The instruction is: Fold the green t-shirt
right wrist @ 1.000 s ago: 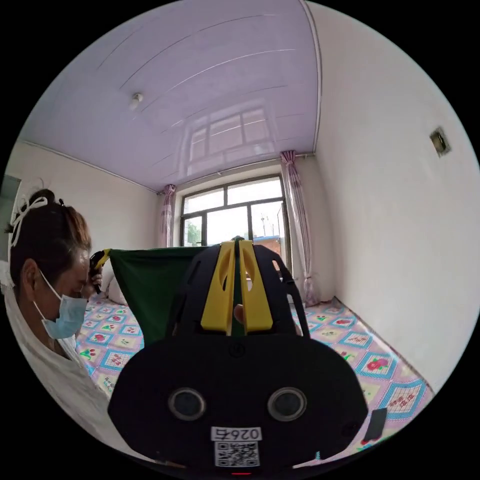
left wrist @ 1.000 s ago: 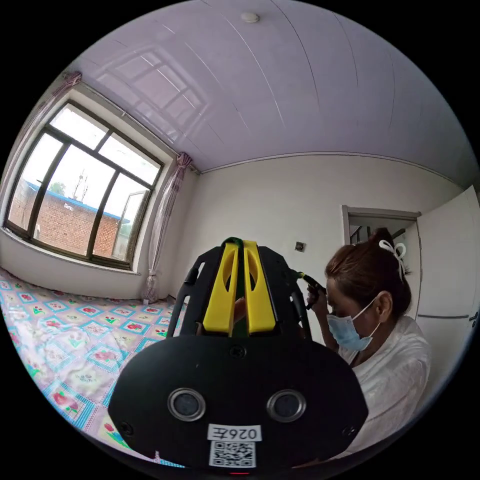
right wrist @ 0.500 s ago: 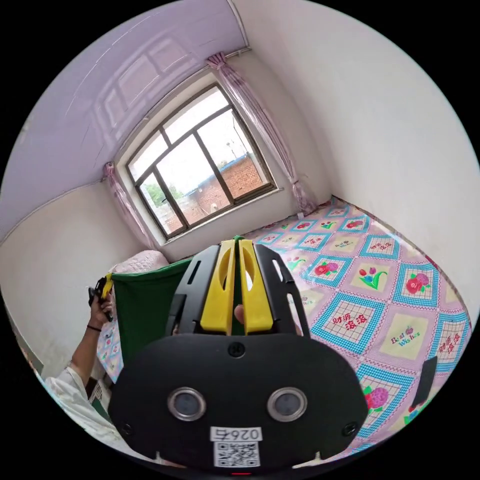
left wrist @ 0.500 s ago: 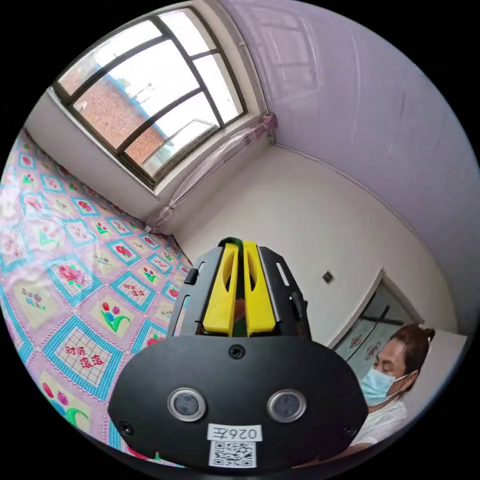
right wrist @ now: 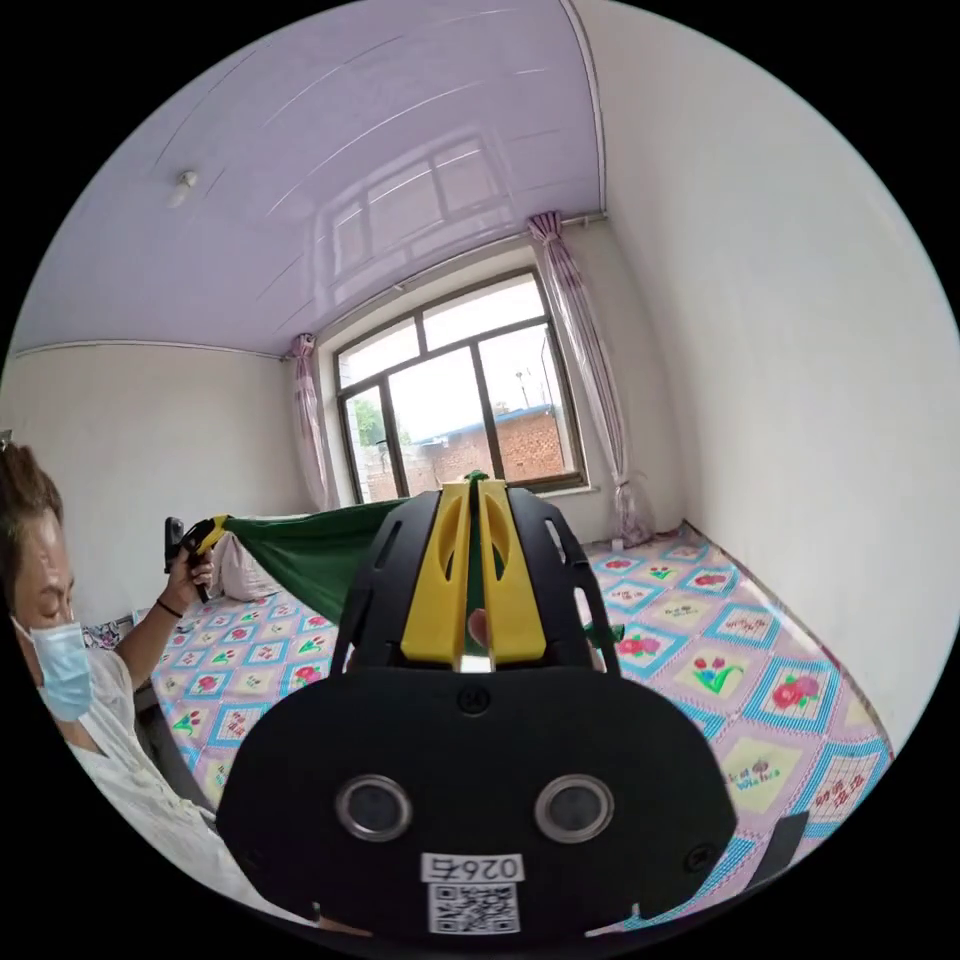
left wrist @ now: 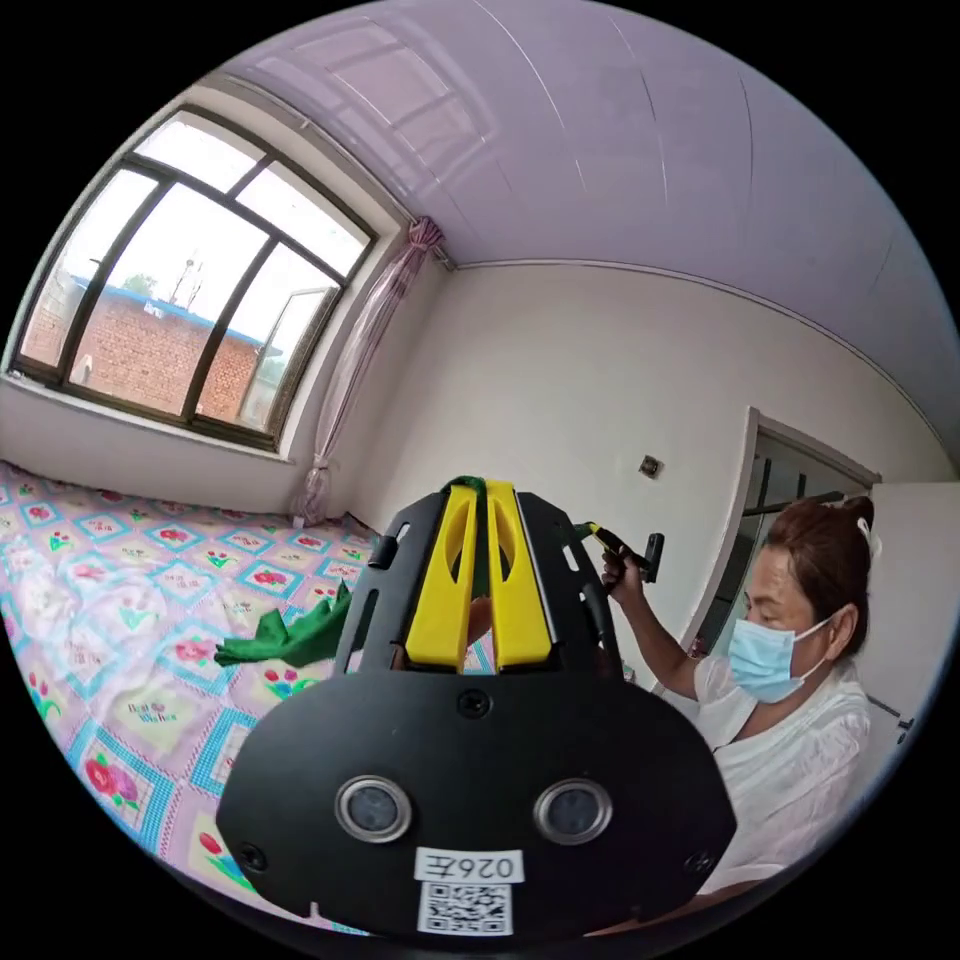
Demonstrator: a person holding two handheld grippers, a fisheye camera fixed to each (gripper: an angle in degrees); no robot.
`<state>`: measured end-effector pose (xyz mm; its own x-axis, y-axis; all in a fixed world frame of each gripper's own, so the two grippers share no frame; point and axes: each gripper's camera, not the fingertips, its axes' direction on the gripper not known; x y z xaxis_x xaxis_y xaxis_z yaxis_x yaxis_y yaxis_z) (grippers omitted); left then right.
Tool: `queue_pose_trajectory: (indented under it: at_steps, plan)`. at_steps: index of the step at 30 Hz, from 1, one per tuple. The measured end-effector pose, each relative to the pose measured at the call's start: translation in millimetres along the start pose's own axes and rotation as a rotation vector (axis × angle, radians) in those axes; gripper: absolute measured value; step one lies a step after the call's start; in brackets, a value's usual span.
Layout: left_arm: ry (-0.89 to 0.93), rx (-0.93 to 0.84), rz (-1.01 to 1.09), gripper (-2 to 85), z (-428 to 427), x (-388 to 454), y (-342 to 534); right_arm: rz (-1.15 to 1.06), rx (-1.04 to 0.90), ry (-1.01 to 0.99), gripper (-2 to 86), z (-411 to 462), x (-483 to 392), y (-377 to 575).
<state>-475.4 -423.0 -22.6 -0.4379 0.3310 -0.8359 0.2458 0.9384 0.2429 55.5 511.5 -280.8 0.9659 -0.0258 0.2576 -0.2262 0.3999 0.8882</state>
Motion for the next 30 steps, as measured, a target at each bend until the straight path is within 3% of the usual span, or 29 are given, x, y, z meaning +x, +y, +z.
queue_pose_trajectory:
  at_steps: [6, 9, 14, 19, 30]
  plan:
    - [-0.008, -0.165, -0.346, -0.2, -2.0, -63.9, 167.3, 0.221, -0.276, -0.031, -1.6, -16.8, 63.1, 190.6]
    - [-0.005, -0.177, -0.622, -0.2, -4.3, -102.4, 262.7, 0.455, -0.368, -0.037, -1.6, -17.8, 98.1, 295.4]
    - [-0.067, -0.243, -0.952, -0.2, -8.3, -137.9, 380.7, 0.735, -0.539, 0.080, -1.6, -22.4, 141.4, 435.1]
    - [-0.107, -0.337, -1.064, -0.2, -2.3, -151.7, 415.0, 0.776, -0.699, 0.146, -1.6, -13.2, 158.3, 480.6]
    - [-0.164, -0.462, -1.129, -0.2, 16.9, -171.8, 418.5, 0.690, -0.861, 0.227, -1.6, -1.9, 165.2, 484.4]
